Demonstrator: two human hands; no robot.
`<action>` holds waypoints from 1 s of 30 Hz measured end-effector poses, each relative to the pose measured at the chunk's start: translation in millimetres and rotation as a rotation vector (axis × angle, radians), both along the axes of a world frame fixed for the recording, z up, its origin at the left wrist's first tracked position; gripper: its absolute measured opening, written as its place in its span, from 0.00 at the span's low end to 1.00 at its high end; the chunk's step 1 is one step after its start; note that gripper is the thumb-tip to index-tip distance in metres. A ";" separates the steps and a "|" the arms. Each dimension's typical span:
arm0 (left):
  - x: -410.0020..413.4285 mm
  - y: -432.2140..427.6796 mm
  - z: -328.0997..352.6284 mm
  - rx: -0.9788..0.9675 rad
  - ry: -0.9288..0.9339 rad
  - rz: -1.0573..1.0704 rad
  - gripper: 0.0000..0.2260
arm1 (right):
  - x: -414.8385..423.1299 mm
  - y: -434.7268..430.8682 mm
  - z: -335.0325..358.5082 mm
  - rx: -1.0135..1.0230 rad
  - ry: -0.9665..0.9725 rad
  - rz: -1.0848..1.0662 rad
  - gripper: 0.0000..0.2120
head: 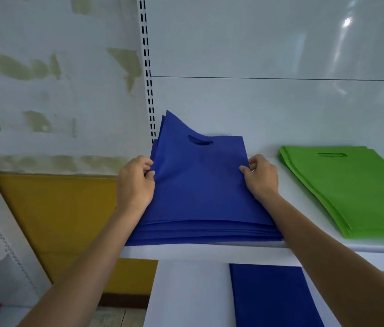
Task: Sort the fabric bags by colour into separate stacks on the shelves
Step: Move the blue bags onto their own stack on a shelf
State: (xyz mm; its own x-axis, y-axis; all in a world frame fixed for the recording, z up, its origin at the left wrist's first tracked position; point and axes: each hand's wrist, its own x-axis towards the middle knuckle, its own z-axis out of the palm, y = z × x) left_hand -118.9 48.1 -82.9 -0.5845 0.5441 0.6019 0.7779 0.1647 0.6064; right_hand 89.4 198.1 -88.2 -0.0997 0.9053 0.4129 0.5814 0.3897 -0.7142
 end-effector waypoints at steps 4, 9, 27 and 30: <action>1.1 -4.8 -0.5 0.045 0.006 0.021 0.04 | 0.2 -3.6 0.0 0.058 0.041 0.034 0.08; 0.6 -5.7 -2.2 0.061 0.034 0.042 0.02 | 1.9 -7.2 -1.8 0.203 -0.002 -0.025 0.05; 78.2 -50.6 23.2 -0.101 0.178 -0.309 0.15 | 121.6 -58.4 41.8 0.394 -0.040 -0.009 0.14; 126.7 -55.7 16.6 -0.103 0.166 -0.379 0.16 | 179.1 -81.2 35.0 0.385 -0.075 -0.071 0.14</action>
